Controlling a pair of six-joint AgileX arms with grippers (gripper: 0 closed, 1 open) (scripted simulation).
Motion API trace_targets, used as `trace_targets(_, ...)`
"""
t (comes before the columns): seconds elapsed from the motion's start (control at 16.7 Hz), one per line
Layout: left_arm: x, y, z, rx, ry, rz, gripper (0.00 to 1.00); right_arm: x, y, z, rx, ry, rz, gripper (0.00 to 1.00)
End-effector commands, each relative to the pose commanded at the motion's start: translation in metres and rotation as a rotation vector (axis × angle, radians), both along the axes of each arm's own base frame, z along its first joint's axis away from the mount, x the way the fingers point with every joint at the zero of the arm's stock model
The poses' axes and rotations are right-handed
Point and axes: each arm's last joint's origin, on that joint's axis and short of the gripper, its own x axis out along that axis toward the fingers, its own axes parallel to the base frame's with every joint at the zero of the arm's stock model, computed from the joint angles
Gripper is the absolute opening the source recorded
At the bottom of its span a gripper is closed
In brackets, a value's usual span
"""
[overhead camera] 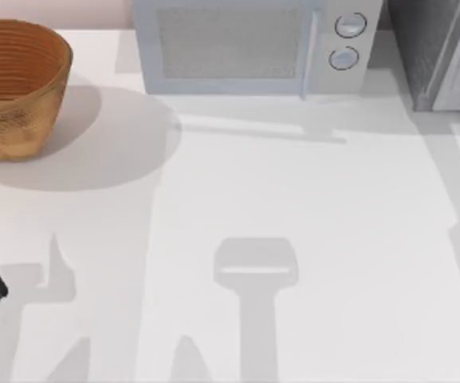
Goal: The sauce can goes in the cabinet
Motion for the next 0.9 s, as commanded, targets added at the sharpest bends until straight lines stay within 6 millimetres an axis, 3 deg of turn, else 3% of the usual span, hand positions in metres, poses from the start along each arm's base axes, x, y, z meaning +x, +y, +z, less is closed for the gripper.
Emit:
trace_targets(0.78,0.0000,0.0000,0.0000,0.000,0.000,0.000,1.00,0.0000,0.0000,0.0000,0.000,0.000,0.000,0.98)
trace_targets(0.9,0.0000,0.0000,0.0000,0.000,0.000,0.000,1.00,0.0000,0.0000,0.0000,0.000,0.000,0.000,1.00)
